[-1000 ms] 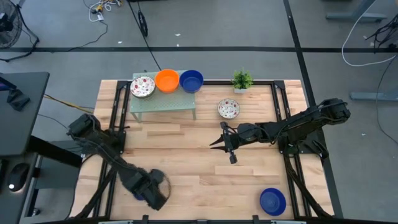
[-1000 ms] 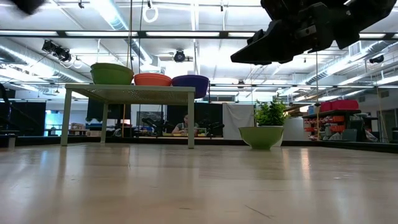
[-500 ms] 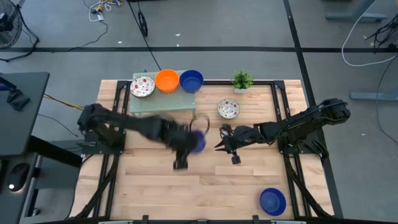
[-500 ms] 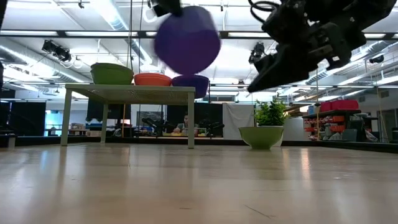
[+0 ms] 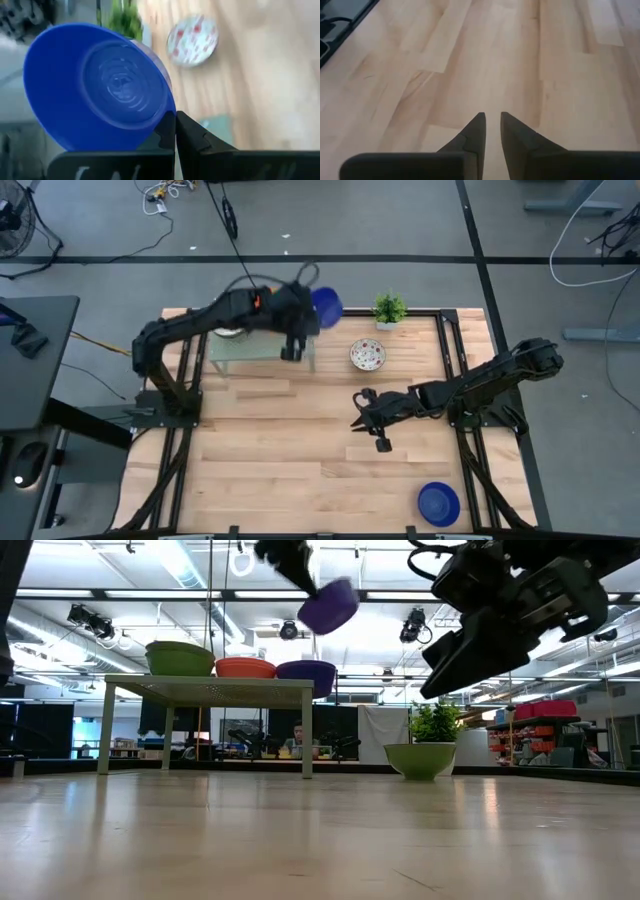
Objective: Pick & Place Mini bowls
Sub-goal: Stack the blue bowl on top of the other blue bowls on the shelf, then stack the white patterned bowl on top of the other white patterned bowls on the shelf
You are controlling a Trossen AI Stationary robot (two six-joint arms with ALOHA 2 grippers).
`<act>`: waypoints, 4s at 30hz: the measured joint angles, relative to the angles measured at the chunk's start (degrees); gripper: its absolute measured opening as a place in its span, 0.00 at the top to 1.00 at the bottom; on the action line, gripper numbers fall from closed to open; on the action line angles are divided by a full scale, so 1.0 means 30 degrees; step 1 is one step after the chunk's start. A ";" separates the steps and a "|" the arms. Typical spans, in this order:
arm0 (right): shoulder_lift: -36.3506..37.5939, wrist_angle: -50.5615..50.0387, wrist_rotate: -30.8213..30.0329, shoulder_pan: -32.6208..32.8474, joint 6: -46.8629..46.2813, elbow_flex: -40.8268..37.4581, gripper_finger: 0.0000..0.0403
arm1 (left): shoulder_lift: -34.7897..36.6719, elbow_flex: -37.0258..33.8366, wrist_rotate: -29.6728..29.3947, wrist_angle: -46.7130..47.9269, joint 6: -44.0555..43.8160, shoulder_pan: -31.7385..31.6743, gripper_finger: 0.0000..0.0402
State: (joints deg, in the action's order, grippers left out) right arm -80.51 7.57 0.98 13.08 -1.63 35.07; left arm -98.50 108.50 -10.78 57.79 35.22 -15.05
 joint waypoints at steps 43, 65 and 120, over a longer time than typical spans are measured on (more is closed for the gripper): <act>0.0000 0.0022 -0.0037 0.0729 -0.0297 0.0000 0.85 | -0.0007 -0.2977 0.0423 0.0288 0.0430 -0.3161 0.93; 0.0000 0.0015 -0.0039 0.0728 -0.0129 0.0000 0.85 | -0.0007 -0.0806 -0.0266 0.0216 -0.3230 -0.1739 0.68; -0.1286 -0.7195 -0.3115 -0.9602 0.7072 0.1909 0.59 | 0.2586 -2.1016 -0.8755 -2.1544 -1.9102 1.5948 0.95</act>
State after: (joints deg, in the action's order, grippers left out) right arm -84.37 -14.01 -8.36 -15.73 19.58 40.80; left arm -90.74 45.45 -37.05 -6.84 -22.09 32.80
